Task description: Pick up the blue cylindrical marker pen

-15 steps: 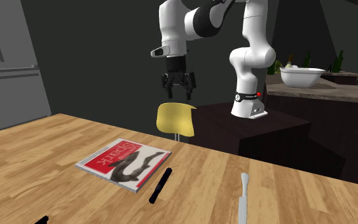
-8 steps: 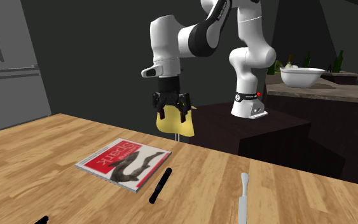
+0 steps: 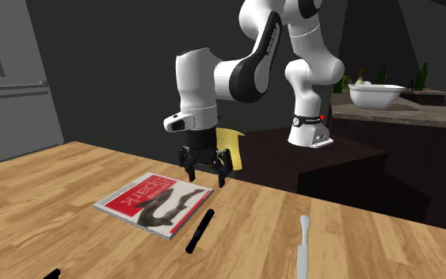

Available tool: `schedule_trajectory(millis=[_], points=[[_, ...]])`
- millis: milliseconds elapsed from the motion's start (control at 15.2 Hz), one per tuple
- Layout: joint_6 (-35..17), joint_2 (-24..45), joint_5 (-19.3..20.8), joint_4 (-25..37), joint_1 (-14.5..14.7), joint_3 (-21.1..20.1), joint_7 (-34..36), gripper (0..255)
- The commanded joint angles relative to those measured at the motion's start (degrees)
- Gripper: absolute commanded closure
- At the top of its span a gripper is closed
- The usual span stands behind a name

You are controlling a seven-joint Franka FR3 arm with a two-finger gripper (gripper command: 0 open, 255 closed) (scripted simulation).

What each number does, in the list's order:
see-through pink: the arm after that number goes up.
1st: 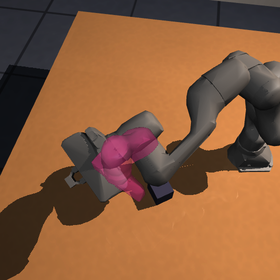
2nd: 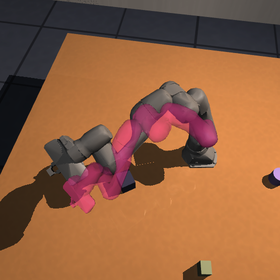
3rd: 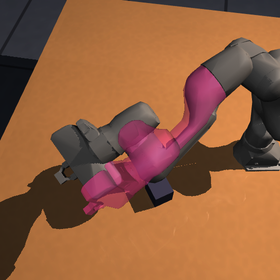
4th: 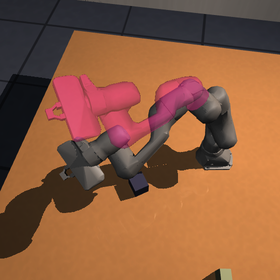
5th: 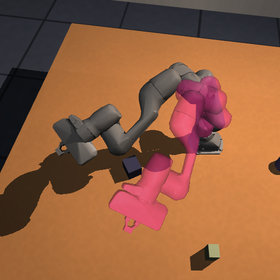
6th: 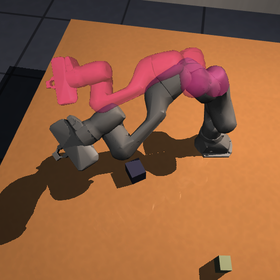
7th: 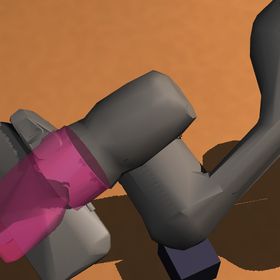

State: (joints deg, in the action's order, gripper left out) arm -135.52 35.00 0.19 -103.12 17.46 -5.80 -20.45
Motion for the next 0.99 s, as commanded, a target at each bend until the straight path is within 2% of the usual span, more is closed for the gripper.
schedule_trajectory(millis=[0,330,924], points=[[0.4,4.8,0.9,5.3,0.9,-0.1,-0.5,0],[2.1,15.4,2.7,17.8,3.4,-0.2,-1.5,0],[-0.6,20.2,3.0,19.9,3.7,0.1,-1.5,0]])
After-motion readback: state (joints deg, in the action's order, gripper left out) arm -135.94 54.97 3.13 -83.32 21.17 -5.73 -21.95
